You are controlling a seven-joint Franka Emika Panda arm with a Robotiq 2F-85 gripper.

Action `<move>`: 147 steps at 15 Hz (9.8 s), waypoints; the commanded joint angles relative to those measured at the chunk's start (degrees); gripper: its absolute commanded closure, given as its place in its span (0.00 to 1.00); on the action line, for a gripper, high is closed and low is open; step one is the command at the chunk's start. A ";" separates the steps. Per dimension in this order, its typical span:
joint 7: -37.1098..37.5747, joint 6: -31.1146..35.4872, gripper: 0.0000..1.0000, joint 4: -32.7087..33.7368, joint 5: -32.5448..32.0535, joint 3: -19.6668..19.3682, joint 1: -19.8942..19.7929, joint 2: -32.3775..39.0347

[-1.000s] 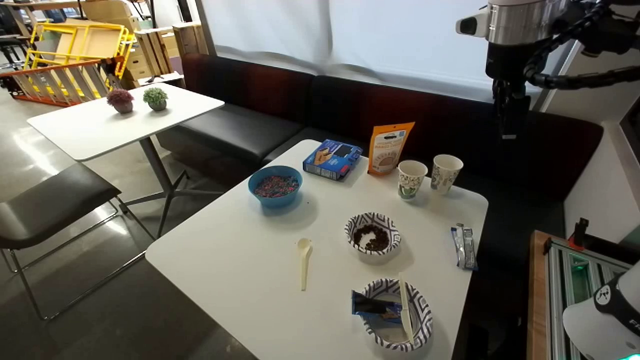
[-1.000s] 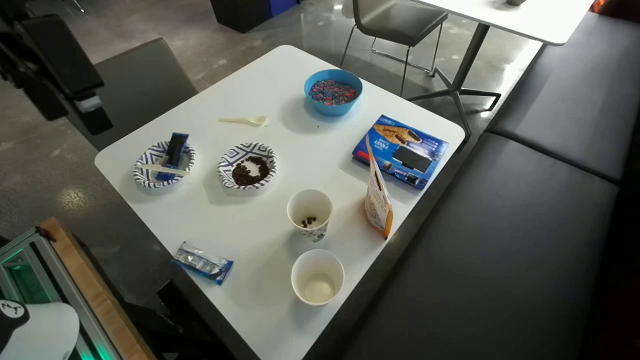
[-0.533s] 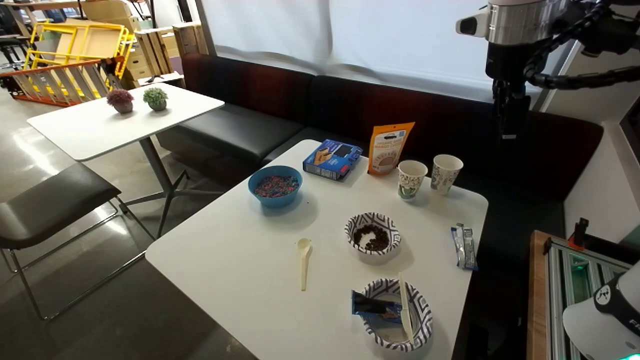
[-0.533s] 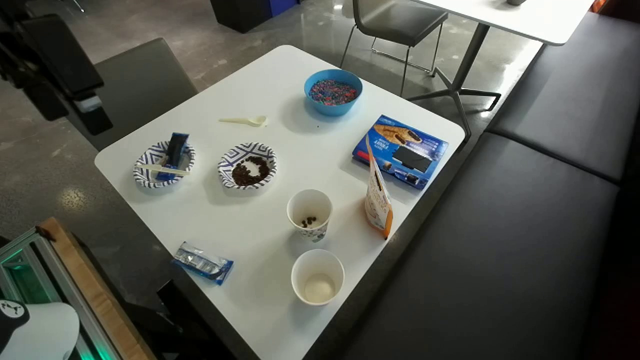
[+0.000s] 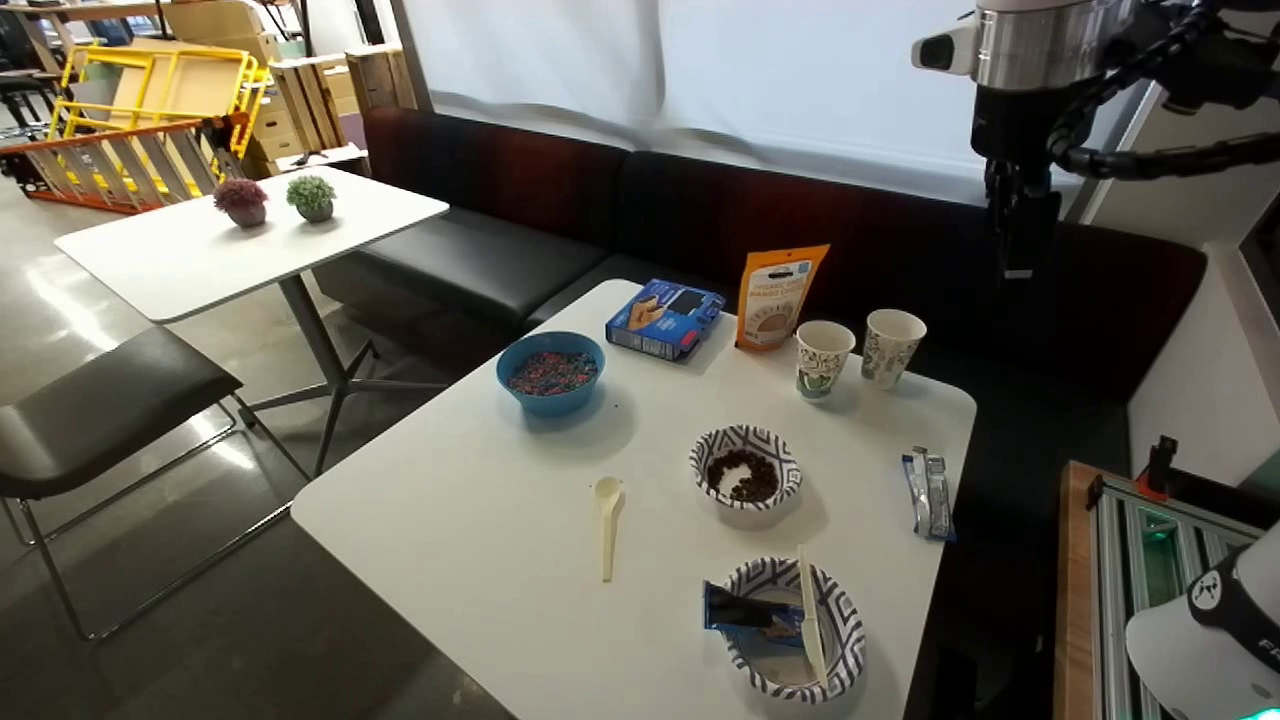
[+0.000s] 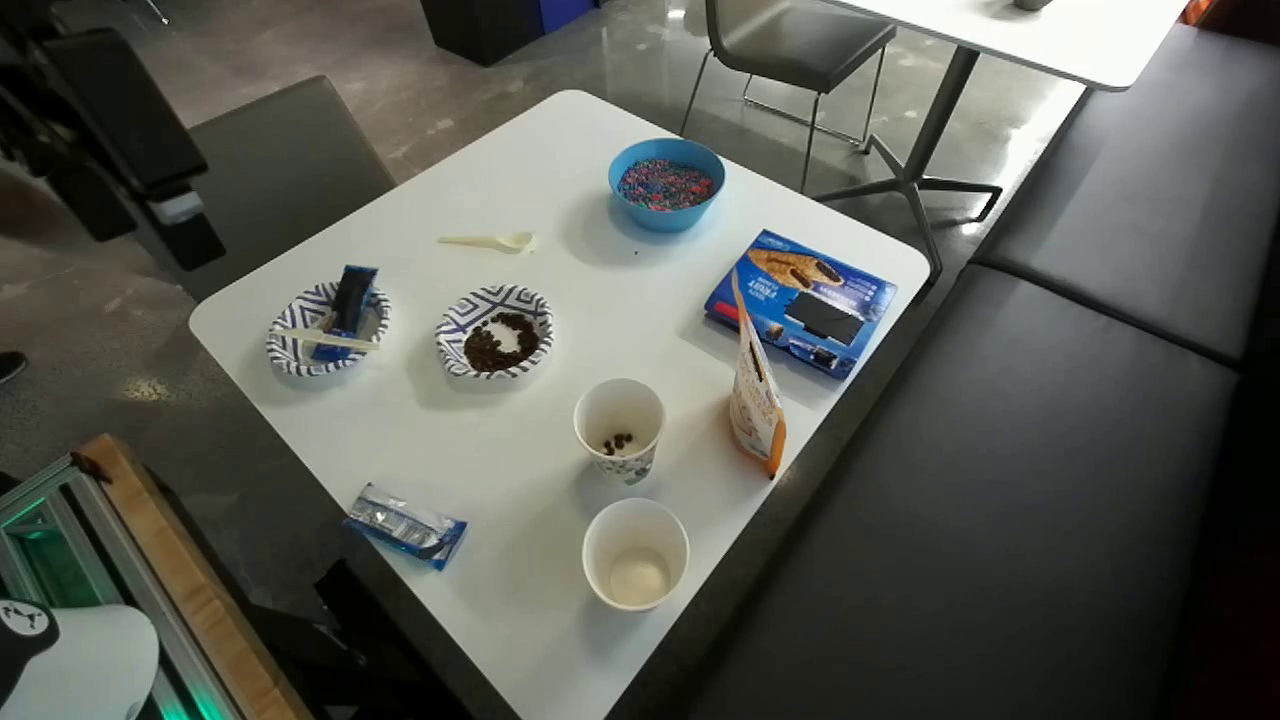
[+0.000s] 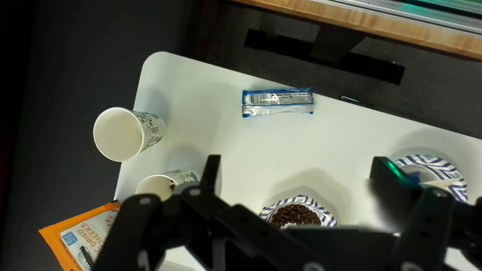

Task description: Move the blue packet forward to the left side of the table

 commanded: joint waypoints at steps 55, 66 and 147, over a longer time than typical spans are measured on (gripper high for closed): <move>24.10 39.13 0.00 -9.79 31.04 -12.14 -12.37 41.65; 27.19 42.59 0.00 -10.29 32.48 -12.72 -12.64 46.38; 62.91 78.90 1.00 68.70 60.78 7.42 13.18 97.39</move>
